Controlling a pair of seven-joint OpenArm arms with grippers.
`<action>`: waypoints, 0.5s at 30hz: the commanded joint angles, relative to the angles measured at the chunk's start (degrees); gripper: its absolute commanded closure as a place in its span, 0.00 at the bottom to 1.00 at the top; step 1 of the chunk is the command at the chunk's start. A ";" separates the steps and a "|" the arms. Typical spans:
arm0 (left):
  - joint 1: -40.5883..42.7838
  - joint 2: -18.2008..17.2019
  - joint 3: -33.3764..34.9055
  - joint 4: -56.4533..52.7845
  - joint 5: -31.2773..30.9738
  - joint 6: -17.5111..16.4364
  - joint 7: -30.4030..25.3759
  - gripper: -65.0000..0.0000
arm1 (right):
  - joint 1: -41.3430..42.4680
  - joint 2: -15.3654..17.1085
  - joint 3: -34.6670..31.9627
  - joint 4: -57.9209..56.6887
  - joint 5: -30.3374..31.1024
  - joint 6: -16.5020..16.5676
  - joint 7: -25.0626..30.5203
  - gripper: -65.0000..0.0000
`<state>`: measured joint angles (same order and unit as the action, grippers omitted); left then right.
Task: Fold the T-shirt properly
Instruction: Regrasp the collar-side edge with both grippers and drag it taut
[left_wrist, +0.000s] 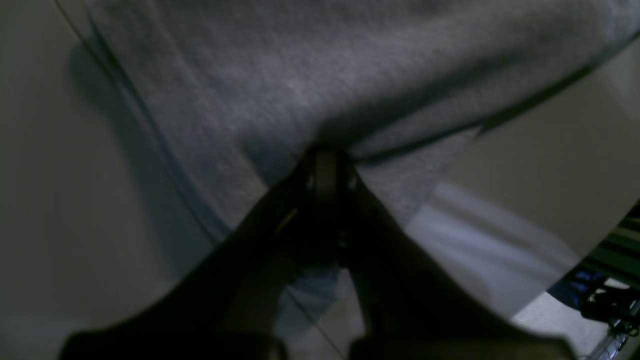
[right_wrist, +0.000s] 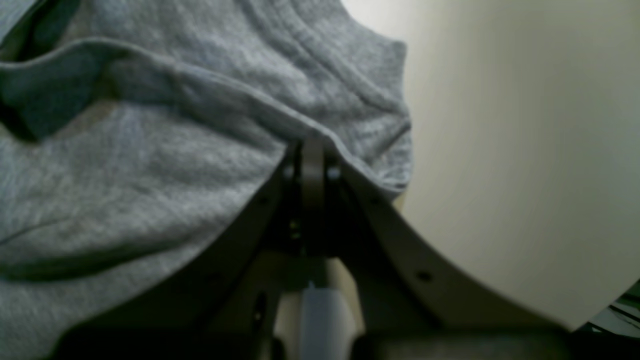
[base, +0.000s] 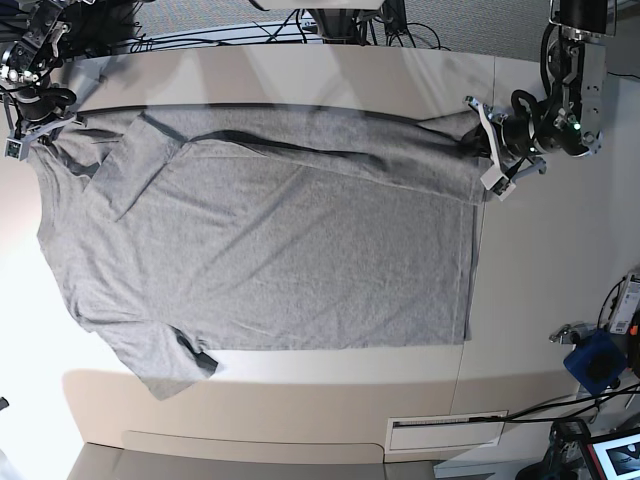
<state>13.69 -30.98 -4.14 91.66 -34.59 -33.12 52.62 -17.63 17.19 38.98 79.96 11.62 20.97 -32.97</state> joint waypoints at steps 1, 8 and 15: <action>2.10 -0.63 0.48 -0.74 4.46 0.02 6.97 1.00 | -0.48 0.90 0.39 0.13 -1.51 0.15 -3.30 1.00; 4.96 -0.63 0.48 -0.74 4.57 0.02 7.10 1.00 | -4.61 0.59 0.39 5.92 1.20 2.08 -5.25 1.00; 8.79 -1.60 -1.27 -0.74 4.48 -1.46 7.87 1.00 | -10.36 0.59 0.50 11.23 1.18 1.95 -6.25 1.00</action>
<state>20.14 -31.81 -6.04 92.18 -38.46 -35.62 50.26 -27.86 16.80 38.98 90.24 12.78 23.14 -39.88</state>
